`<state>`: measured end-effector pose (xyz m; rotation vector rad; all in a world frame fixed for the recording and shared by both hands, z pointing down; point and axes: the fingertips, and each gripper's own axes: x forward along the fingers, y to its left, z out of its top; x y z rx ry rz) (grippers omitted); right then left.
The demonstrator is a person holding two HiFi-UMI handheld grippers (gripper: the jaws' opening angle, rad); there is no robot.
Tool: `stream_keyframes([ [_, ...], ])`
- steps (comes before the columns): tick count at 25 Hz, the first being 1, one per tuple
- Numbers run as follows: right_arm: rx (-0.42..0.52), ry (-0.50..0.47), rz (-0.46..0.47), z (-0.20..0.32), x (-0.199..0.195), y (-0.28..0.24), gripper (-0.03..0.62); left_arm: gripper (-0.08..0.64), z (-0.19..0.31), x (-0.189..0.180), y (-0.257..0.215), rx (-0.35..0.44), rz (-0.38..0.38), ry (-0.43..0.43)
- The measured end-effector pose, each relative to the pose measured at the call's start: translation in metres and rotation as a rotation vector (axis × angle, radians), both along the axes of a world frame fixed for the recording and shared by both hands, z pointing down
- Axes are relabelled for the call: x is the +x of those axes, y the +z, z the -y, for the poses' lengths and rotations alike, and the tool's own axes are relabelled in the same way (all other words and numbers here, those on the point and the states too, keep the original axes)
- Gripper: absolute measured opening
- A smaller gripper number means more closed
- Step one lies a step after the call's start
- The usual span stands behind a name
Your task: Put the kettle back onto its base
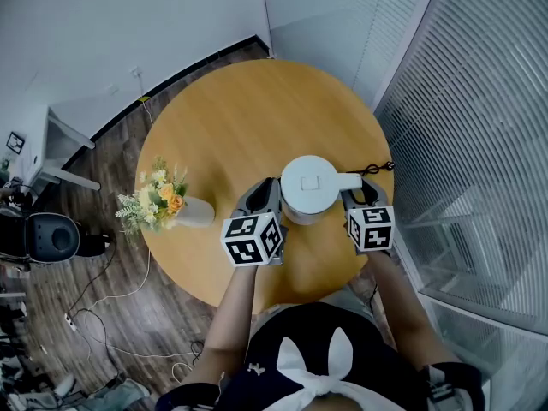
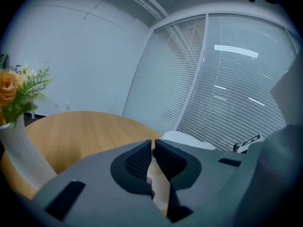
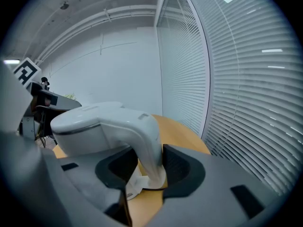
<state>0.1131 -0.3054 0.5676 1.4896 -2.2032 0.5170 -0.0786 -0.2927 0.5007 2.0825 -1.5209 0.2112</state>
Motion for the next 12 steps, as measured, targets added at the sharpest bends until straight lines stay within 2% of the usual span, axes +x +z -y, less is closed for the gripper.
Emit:
stream_keyframes([
  [7, 0.072, 0.037, 0.007, -0.0023, -0.0017, 0.0046, 0.164, 0.044, -0.0033, -0.0037, 0.005, 0.034, -0.005, 0.016],
  [12, 0.084, 0.038, -0.012, -0.0035, -0.0003, 0.0044, 0.163, 0.044, -0.0048, -0.0032, 0.004, 0.039, -0.005, 0.02],
])
